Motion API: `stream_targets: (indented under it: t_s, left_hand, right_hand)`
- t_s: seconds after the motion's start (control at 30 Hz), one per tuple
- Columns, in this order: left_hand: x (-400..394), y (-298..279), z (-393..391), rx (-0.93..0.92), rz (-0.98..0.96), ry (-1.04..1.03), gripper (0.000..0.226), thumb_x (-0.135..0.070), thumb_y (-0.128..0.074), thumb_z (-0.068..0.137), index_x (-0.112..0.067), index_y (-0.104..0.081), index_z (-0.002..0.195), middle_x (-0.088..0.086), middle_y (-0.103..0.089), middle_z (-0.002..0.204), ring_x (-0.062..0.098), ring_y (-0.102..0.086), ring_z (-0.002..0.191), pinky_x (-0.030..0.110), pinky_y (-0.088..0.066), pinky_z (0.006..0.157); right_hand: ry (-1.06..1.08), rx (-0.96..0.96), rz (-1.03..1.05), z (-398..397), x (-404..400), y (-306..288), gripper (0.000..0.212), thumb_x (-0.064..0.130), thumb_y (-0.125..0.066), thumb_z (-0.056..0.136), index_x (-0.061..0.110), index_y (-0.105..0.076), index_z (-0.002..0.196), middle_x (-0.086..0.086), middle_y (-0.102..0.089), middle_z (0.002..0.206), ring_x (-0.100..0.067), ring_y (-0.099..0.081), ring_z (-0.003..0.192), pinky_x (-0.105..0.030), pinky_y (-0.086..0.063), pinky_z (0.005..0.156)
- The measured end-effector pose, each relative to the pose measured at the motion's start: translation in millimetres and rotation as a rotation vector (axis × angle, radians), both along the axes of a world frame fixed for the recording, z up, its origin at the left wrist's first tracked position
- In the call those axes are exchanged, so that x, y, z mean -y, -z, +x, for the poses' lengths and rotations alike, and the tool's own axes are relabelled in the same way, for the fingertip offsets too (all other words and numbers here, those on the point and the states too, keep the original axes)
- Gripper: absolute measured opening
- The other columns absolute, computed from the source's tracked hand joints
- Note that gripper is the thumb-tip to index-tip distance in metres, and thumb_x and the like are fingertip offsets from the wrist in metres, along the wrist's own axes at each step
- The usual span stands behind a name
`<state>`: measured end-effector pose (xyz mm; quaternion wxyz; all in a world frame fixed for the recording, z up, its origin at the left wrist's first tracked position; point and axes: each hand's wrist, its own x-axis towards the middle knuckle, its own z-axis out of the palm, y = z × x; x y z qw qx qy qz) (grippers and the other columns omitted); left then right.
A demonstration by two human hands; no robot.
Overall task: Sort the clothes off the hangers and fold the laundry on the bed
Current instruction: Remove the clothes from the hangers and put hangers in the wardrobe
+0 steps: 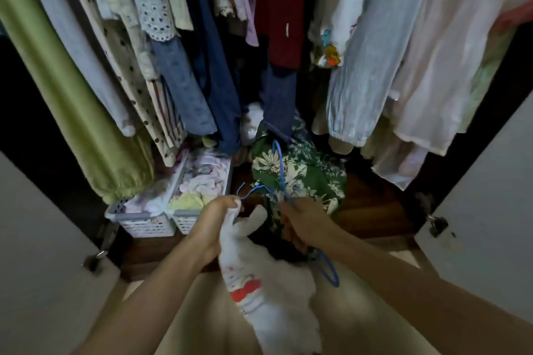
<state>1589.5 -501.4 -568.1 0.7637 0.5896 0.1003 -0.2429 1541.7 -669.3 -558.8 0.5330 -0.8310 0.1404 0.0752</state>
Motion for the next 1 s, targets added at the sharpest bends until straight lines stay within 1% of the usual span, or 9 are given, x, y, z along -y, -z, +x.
stream_targets:
  t_s: [0.07,0.13,0.27,0.43,0.53,0.67,0.77,0.87,1.0]
  left_hand:
    - [-7,3,2,-0.091,-0.048,0.038,0.022,-0.019,-0.047,0.083,-0.004,-0.06,0.094,0.011,-0.063,0.079,0.019,-0.061,0.061,0.024,-0.05,0.056]
    - [-12,6,7,-0.112,-0.093,0.045,0.029,-0.021,-0.051,0.085,-0.002,-0.06,0.104,0.012,-0.066,0.09,0.021,-0.063,0.074,0.027,-0.054,0.07]
    - [-18,20,23,-0.022,-0.023,0.003,0.03,-0.038,-0.051,0.096,-0.011,-0.06,0.09,0.001,-0.071,0.07,0.016,-0.068,0.066,0.028,-0.056,0.067]
    - [-16,39,24,-0.222,-0.179,0.112,0.033,-0.03,-0.06,0.086,-0.003,-0.064,0.104,0.014,-0.066,0.084,0.023,-0.064,0.068,0.032,-0.056,0.068]
    - [-17,56,29,-0.128,-0.244,0.059,0.022,-0.017,-0.061,0.082,-0.001,-0.069,0.095,0.017,-0.069,0.081,0.023,-0.068,0.066,0.03,-0.058,0.063]
    - [-24,66,34,-0.032,-0.222,-0.015,0.041,-0.016,-0.067,0.074,0.001,-0.068,0.112,0.022,-0.068,0.108,0.028,-0.067,0.09,0.032,-0.055,0.083]
    - [-33,64,37,-0.048,-0.241,0.001,0.045,-0.013,-0.068,0.073,-0.002,-0.066,0.116,0.017,-0.07,0.095,0.024,-0.067,0.081,0.026,-0.057,0.07]
    - [-37,63,36,-0.087,-0.292,0.078,0.032,-0.009,-0.067,0.075,-0.008,-0.069,0.107,0.009,-0.07,0.085,0.018,-0.067,0.072,0.027,-0.055,0.071]
    - [-34,67,36,-0.063,-0.14,0.035,0.028,-0.015,-0.065,0.079,-0.008,-0.071,0.106,0.003,-0.073,0.091,0.014,-0.066,0.085,0.028,-0.046,0.092]
  right_hand:
    - [-0.105,-0.029,-0.011,4,-18,13,0.041,0.023,-0.04,0.102,0.01,-0.042,0.063,0.001,-0.047,0.041,-0.005,-0.039,0.027,-0.018,-0.031,0.034]
    - [-0.217,-0.011,-0.051,12,-33,24,0.044,0.022,-0.041,0.102,0.013,-0.039,0.059,0.004,-0.044,0.039,-0.009,-0.042,0.039,-0.02,-0.033,0.045]
    - [-0.301,0.048,-0.016,26,-46,37,0.04,0.025,-0.04,0.103,0.01,-0.041,0.065,0.002,-0.04,0.052,-0.007,-0.039,0.042,-0.022,-0.031,0.049]
    - [-0.321,0.062,0.012,42,-47,52,0.034,0.032,-0.035,0.104,0.017,-0.053,0.079,0.0,-0.048,0.059,-0.012,-0.045,0.051,-0.03,-0.036,0.056]
    - [-0.275,-0.003,0.097,47,-44,58,0.047,0.033,-0.036,0.103,0.01,-0.053,0.065,-0.001,-0.047,0.05,-0.005,-0.043,0.039,-0.022,-0.035,0.047]
    - [-0.225,-0.018,0.184,69,-26,62,0.057,0.037,-0.034,0.103,0.005,-0.058,0.062,-0.005,-0.05,0.044,-0.01,-0.041,0.03,-0.02,-0.034,0.036]
    - [-0.088,0.079,-0.286,95,1,85,0.042,0.031,-0.043,0.101,0.001,-0.056,0.073,-0.017,-0.06,0.067,-0.027,-0.06,0.06,-0.034,-0.046,0.057]
    - [-0.092,0.029,-0.917,106,24,108,0.048,0.044,-0.047,0.096,0.003,-0.048,0.12,-0.02,-0.052,0.123,-0.037,-0.05,0.116,-0.04,-0.044,0.09]
    - [-0.168,-0.277,-0.905,117,33,129,0.091,0.062,-0.045,0.091,0.005,-0.008,0.151,-0.02,-0.013,0.156,-0.039,-0.018,0.143,-0.05,-0.023,0.112]
